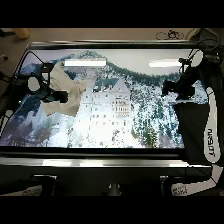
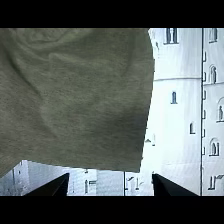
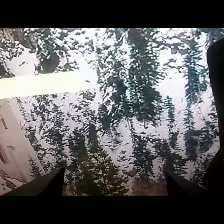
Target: Fold the shirts.
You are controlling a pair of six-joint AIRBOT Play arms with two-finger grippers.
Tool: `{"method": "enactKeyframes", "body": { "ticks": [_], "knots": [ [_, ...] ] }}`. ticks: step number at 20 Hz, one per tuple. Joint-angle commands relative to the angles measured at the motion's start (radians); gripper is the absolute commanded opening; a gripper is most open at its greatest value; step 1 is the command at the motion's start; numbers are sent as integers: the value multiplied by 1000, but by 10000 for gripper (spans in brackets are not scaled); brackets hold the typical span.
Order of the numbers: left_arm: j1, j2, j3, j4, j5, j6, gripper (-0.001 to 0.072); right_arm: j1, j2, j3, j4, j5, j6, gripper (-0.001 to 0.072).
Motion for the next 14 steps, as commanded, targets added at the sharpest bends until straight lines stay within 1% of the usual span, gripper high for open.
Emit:
{"method": "enactKeyframes", "body": {
  "ticks": [1,13,14],
  "knots": [
    [0,0,0,0,0,0,595,0,0,1,0,0,0,689],
    [0,0,0,0,0,0,595,0,0,1,0,0,0,689],
    [0,0,0,-4,10,-17,595,0,-1,1,0,-7,1,689]
  ]
}}
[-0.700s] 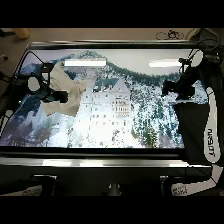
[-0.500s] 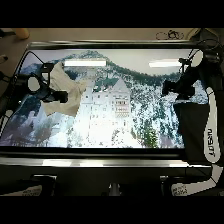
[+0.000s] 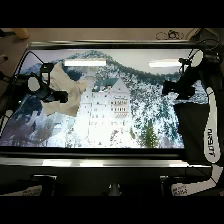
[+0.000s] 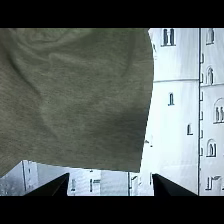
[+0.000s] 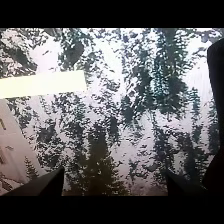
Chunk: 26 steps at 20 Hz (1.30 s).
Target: Fold the shirts.
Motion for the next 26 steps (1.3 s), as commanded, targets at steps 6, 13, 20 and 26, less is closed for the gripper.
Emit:
{"method": "enactKeyframes", "body": {
  "ticks": [6,13,20,26],
  "knots": [
    [41,-74,44,-33,236,-49,672,0,-1,1,0,-184,4,686],
    [195,-490,389,-176,138,-67,683,0,-1,1,4,-188,-8,661],
    [193,-610,417,-259,268,-127,31,0,-1,1,11,-185,-11,661],
    [61,-168,416,-304,285,198,26,-2,25,61,-16,-292,-109,663]
  ]
}}
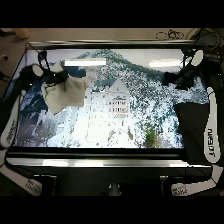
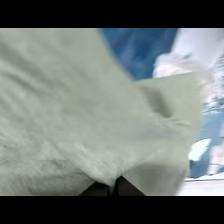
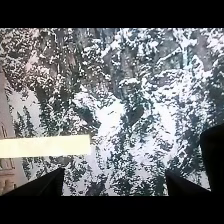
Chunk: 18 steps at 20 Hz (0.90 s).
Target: Fold the shirts.
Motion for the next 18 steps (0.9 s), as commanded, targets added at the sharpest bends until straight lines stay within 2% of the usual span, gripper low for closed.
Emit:
{"method": "enactKeyframes", "body": {
  "ticks": [1,3,5,7,9,10,11,12,13,14,16,18],
  "knots": [
    [-127,315,-8,-24,-25,148,26,-2,52,60,-11,-16,-76,663],
    [-271,476,-70,-23,-48,89,26,-2,157,82,-11,32,-76,663],
    [-462,552,-187,-16,-47,-30,26,-2,282,83,-16,133,-74,663],
    [-624,535,-329,27,-24,-131,27,-2,385,83,-29,209,-68,662],
    [-719,456,-463,33,34,-196,28,-2,449,83,-41,256,-61,662],
    [-743,395,-498,11,35,-202,180,-2,463,83,-40,287,-61,662],
    [-749,342,-496,-33,6,-206,646,-2,469,82,-41,323,-61,663],
    [-736,305,-472,-81,-44,-198,720,-2,468,74,-41,341,-51,663],
    [-715,299,-440,-84,-89,-147,720,-2,468,49,-36,336,-42,662],
    [-680,326,-418,-19,-105,-96,720,-2,468,-1,-28,332,-43,663],
    [-573,401,-417,127,-101,-153,720,-2,468,-179,3,286,-47,665],
    [-405,436,-418,64,-193,-70,720,-2,455,-393,91,199,-78,671]
  ]
}}
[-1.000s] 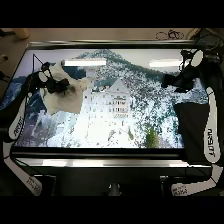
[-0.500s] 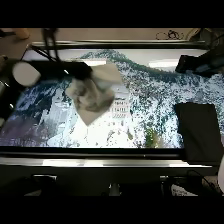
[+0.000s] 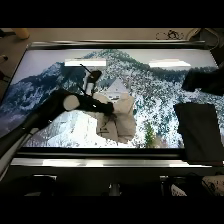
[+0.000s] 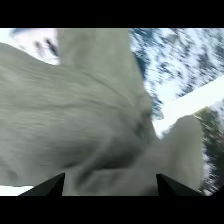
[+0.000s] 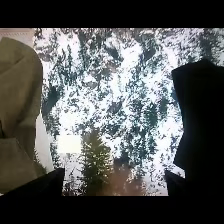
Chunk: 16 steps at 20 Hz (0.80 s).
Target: Fold the shirts.
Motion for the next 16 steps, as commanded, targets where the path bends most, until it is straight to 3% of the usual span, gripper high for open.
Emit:
{"method": "enactKeyframes", "body": {
  "ticks": [1,6,10,12,14,15,16],
  "knots": [
    [216,35,-1,-14,-129,71,720,2,-19,-308,167,-90,-46,672],
    [460,-100,-51,-85,-140,77,720,2,-91,-536,476,-188,-191,701],
    [508,-269,-50,-336,-126,155,709,4,-105,-618,570,-175,-336,704],
    [505,-319,-47,-404,-82,173,708,37,-105,-646,561,-177,-360,705],
    [503,-344,-47,-448,-7,172,590,113,-105,-678,557,-231,-412,710],
    [503,-351,-47,-473,26,173,589,154,-105,-691,550,-280,-435,710],
    [503,-358,-47,-491,51,173,512,183,-109,-701,525,-328,-440,710]
  ]
}}
